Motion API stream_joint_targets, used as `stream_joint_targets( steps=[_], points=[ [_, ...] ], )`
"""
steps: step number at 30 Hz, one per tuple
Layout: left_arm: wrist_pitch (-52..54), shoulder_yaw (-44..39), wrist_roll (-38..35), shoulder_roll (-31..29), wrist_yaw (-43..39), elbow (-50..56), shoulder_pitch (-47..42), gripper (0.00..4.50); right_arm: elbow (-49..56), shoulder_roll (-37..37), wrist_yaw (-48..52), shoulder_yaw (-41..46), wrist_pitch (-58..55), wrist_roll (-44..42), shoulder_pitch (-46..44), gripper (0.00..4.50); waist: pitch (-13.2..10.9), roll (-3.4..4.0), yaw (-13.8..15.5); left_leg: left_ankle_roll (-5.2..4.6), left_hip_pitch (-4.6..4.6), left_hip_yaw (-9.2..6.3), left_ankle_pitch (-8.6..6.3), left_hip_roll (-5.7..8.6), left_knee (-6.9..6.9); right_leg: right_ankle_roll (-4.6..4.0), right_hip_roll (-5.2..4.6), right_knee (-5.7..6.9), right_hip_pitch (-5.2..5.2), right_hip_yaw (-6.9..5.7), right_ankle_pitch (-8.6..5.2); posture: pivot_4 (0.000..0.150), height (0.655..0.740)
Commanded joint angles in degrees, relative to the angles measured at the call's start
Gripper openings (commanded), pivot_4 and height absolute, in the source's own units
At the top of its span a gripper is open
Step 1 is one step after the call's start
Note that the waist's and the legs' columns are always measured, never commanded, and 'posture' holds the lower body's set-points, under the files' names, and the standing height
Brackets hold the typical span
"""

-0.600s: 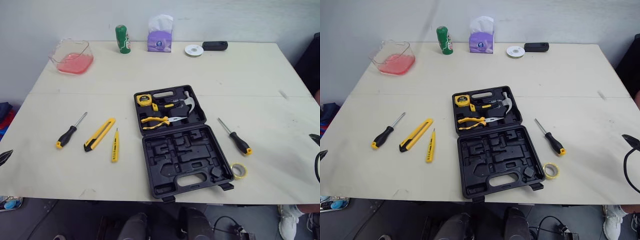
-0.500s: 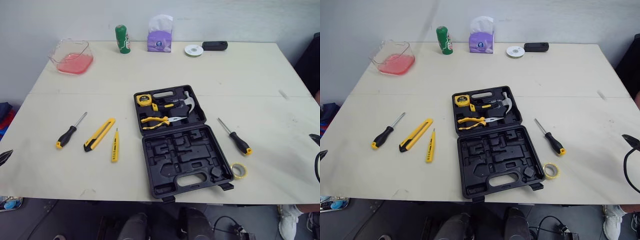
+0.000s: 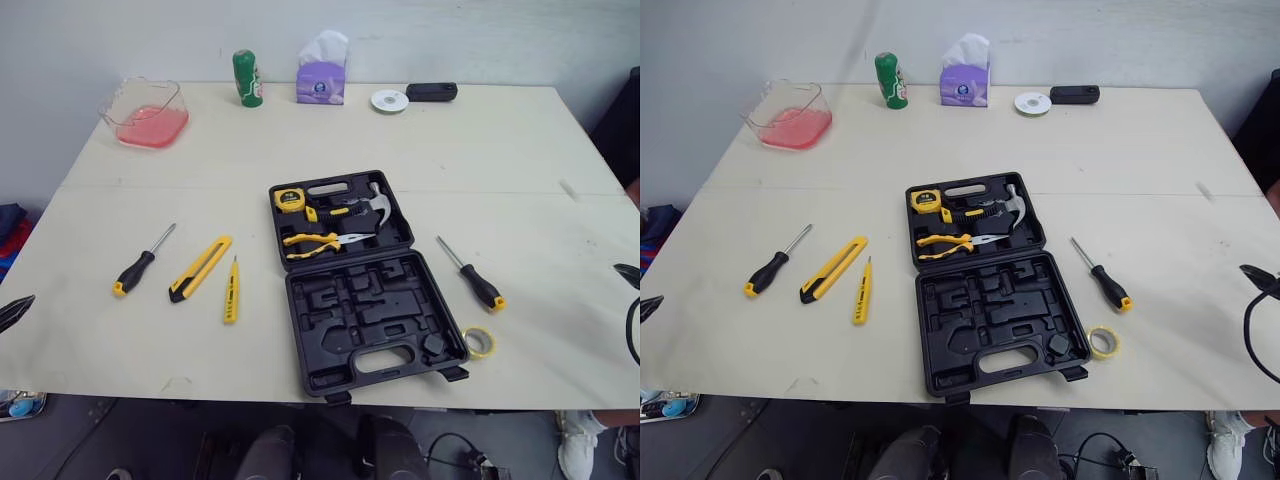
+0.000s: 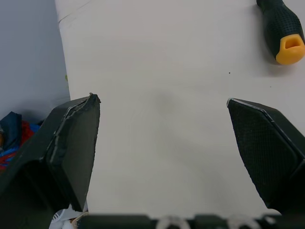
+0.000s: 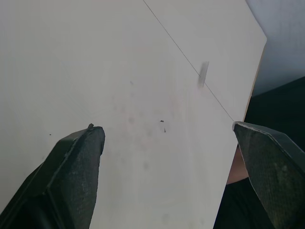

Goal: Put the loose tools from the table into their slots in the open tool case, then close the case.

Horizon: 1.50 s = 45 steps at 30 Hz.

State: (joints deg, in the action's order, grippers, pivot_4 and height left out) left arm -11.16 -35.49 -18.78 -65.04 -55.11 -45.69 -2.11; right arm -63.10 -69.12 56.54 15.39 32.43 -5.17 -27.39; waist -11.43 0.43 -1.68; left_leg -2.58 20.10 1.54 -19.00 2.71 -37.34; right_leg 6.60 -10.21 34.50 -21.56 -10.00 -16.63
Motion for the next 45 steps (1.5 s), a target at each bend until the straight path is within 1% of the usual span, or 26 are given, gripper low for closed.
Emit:
stream_joint_targets(
  steps=[1,7,13,17,20,23,26,29,31,34,36,37,40,42,45],
  points=[
    [0.8,-1.9,-1.7,0.5,-0.3,2.3,0.5,4.48,0.5,0.2,0.1,0.0,0.6,-0.2,-0.7,4.5,0.0,0.0,0.0,0.0,0.0,0.0,0.0,0.0,0.0,0.0,0.0,0.0,0.0,0.0,0.0,0.15,0.74],
    [2.5,-2.1,-2.2,1.9,0.0,8.1,1.3,4.48,2.6,1.6,2.2,-0.4,-0.6,-1.3,-2.2,4.5,0.0,0.0,0.0,0.0,0.0,0.0,0.0,-0.01,-0.02,0.0,0.0,0.0,0.0,0.01,0.0,0.15,0.74],
    [12.0,0.3,-5.2,6.3,0.9,28.1,3.0,4.48,9.8,5.3,6.5,-1.6,-5.0,-3.3,-4.5,4.5,0.0,0.0,0.1,0.03,0.02,0.0,-0.02,-0.09,-0.14,-0.03,-0.02,0.03,0.01,0.1,0.02,0.15,0.74],
    [19.4,5.2,-5.2,8.8,3.3,43.3,3.8,4.48,16.3,8.5,8.1,-3.3,-10.7,-4.1,-6.0,4.5,0.0,0.0,0.1,0.07,0.07,0.0,-0.07,-0.18,-0.26,-0.04,0.04,0.02,0.01,0.09,0.03,0.15,0.74],
    [26.5,9.5,-6.4,10.4,6.4,54.1,2.3,4.48,20.5,10.9,8.1,-4.8,-15.5,-4.2,-7.1,4.5,0.0,0.0,0.2,0.08,0.11,0.0,-0.11,-0.24,-0.44,-0.08,0.33,0.05,0.02,0.13,0.05,0.15,0.74],
    [31.8,14.2,-6.0,12.7,10.4,59.6,-1.4,4.48,24.4,13.7,8.0,-6.9,-18.6,-3.8,-7.7,4.5,0.0,0.0,0.5,0.14,0.16,-0.02,-0.23,-0.4,-0.67,-0.1,0.56,0.07,0.04,0.3,0.06,0.15,0.74],
    [37.1,18.6,-6.0,15.0,13.4,63.0,-5.1,4.48,27.6,16.4,8.2,-8.1,-21.7,-4.4,-8.3,4.5,0.0,0.0,0.6,0.17,0.15,-0.01,-0.24,-0.45,-0.71,-0.1,0.67,0.1,0.04,0.43,0.06,0.15,0.74],
    [40.4,22.8,-5.7,16.1,13.3,64.1,-7.5,3.67,30.4,18.4,9.0,-9.2,-24.0,-4.8,-8.4,3.65,0.0,0.0,0.9,0.17,0.15,0.03,-0.24,-0.44,-0.73,-0.1,0.74,0.1,0.02,0.61,0.06,0.15,0.74],
    [41.3,25.7,-4.9,16.9,13.2,63.8,-9.1,2.75,31.7,19.5,9.7,-10.2,-25.5,-4.9,-8.5,2.69,0.0,0.0,1.1,0.17,0.14,0.05,-0.25,-0.45,-0.72,-0.1,0.77,0.1,0.01,0.65,0.06,0.15,0.74],
    [42.8,30.2,-3.0,19.6,14.9,62.6,-12.3,1.34,32.8,21.3,11.0,-11.5,-26.4,-4.9,-8.7,1.13,0.0,-0.01,1.6,0.18,0.14,0.07,-0.25,-0.48,-0.77,-0.1,0.8,0.11,0.01,0.67,0.07,0.15,0.74],
    [43.3,32.6,-2.5,20.6,14.4,63.5,-12.8,0.41,33.3,22.4,12.0,-11.9,-27.4,-5.4,-8.8,0.09,0.0,-0.02,1.7,0.17,0.15,0.08,-0.25,-0.47,-0.81,-0.1,0.81,0.13,0.01,0.68,0.07,0.15,0.74],
    [44.0,33.8,-2.5,21.5,14.5,64.1,-13.1,0.04,33.4,23.0,12.3,-12.5,-27.4,-5.2,-8.9,0.0,0.0,-0.02,1.7,0.17,0.15,0.08,-0.25,-0.47,-0.81,-0.1,0.81,0.13,0.01,0.68,0.07,0.15,0.74],
    [44.9,35.7,-1.9,23.8,15.6,63.8,-13.8,0.04,33.5,25.1,10.6,-13.7,-27.6,-4.0,-9.9,0.0,0.0,-0.02,1.7,0.16,0.16,0.07,-0.25,-0.46,-0.8,-0.1,0.8,0.1,0.01,0.7,0.07,0.15,0.74],
    [44.3,37.0,0.0,24.8,16.3,61.6,-15.2,0.04,32.7,26.2,8.6,-14.5,-28.1,-2.6,-11.1,0.0,0.0,-0.02,1.7,0.16,0.17,0.07,-0.25,-0.46,-0.83,-0.1,0.81,0.12,0.01,0.7,0.07,0.15,0.74],
    [44.9,38.2,0.8,26.4,16.6,59.6,-17.5,0.04,32.1,27.1,7.4,-16.1,-28.6,-0.8,-12.3,0.0,0.0,-0.02,1.7,0.17,0.15,0.07,-0.25,-0.47,-0.86,-0.11,0.83,0.19,0.01,0.71,0.07,0.15,0.74]
  ],
)
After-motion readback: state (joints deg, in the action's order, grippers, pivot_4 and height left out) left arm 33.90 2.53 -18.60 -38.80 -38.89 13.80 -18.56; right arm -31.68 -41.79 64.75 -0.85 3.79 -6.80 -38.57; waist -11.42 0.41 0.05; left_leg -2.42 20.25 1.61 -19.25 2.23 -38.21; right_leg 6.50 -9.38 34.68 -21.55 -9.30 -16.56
